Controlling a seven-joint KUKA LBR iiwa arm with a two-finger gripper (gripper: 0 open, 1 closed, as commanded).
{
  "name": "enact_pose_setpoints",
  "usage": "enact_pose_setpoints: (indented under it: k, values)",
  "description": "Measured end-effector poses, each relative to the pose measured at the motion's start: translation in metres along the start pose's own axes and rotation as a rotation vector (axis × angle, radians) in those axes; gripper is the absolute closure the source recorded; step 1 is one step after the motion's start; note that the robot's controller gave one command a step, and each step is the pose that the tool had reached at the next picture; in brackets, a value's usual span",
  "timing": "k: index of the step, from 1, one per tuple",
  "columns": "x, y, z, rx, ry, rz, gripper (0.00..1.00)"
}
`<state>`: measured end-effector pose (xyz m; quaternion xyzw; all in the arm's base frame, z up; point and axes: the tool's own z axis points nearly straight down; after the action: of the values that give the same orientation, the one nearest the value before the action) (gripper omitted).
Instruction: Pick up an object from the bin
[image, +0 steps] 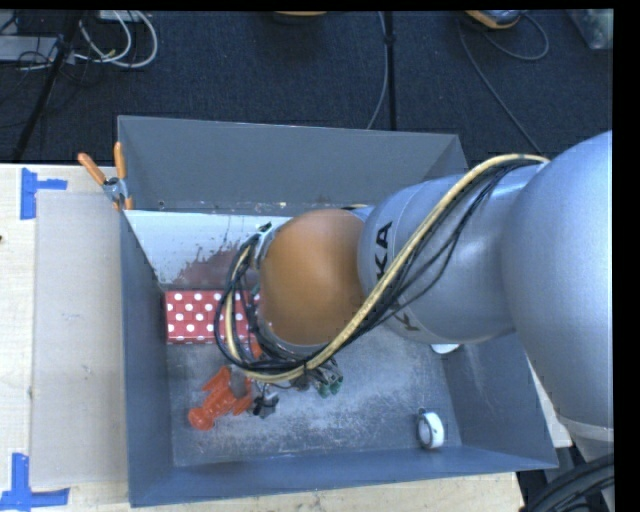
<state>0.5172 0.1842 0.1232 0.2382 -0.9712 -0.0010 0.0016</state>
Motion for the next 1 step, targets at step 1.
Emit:
enact_pose_setpoints:
  k: [1]
  values:
    - [-0.0002, 0.0002, -0.0086, 0.000, -0.001, 0.001, 1.00]
